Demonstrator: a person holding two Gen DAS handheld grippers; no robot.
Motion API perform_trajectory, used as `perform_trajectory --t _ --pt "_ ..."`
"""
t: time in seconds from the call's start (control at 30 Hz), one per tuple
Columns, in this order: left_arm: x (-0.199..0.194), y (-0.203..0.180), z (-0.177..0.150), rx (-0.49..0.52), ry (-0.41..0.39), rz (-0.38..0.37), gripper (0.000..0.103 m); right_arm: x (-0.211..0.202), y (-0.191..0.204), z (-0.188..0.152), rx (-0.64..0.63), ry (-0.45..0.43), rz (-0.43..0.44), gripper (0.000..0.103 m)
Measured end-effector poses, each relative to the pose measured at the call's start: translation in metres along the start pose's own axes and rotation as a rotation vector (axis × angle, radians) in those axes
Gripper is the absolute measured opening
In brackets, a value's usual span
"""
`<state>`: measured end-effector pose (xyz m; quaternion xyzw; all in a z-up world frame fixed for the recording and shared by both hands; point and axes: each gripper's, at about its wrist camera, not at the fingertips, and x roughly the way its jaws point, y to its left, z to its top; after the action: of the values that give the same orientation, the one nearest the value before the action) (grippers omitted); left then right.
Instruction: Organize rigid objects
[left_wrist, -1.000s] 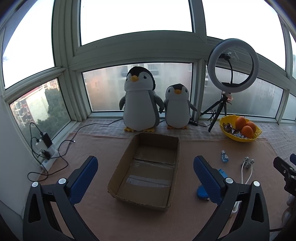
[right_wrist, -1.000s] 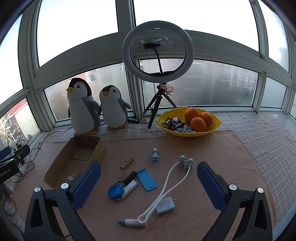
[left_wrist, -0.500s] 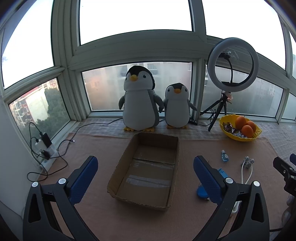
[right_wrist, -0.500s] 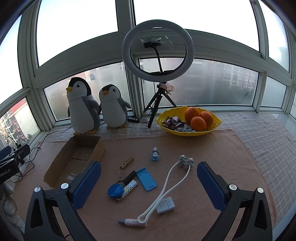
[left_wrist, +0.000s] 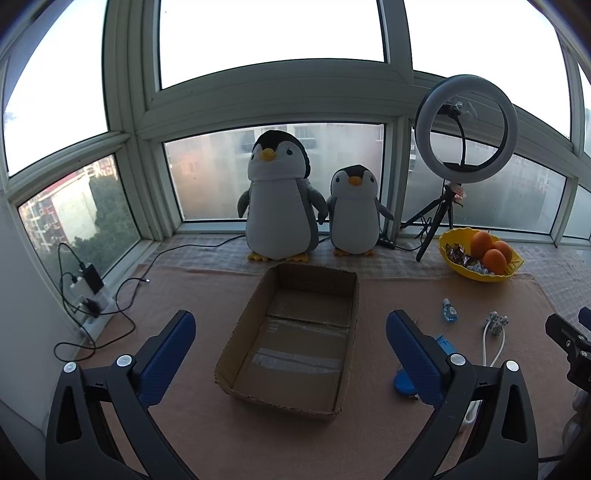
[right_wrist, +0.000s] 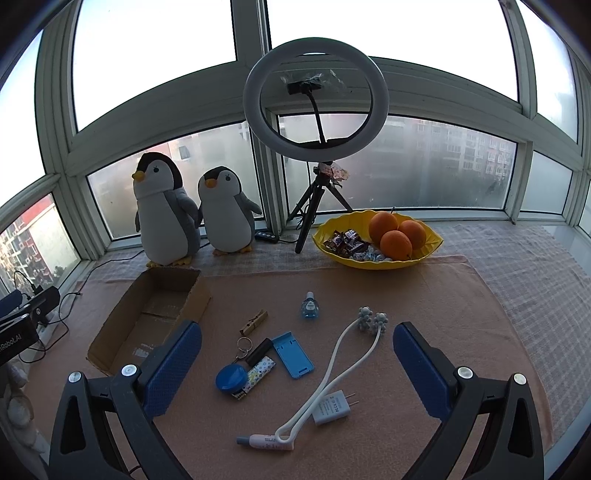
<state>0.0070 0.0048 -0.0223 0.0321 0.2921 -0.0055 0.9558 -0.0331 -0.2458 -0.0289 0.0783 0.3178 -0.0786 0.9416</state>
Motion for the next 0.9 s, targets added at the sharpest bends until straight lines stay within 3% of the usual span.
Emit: perform_trajectory --t 0.57,0.9 --pt "0.017 0.007 -0.005 -0.003 0.036 0.007 0.103 0.007 -0.002 0.0 -0.004 0.016 0.004 0.102" --pt "0.057 0.059 -0.016 -0.033 0.131 0.112 0.103 0.023 -0.012 -0.003 -0.006 0.054 0.007 0.102"
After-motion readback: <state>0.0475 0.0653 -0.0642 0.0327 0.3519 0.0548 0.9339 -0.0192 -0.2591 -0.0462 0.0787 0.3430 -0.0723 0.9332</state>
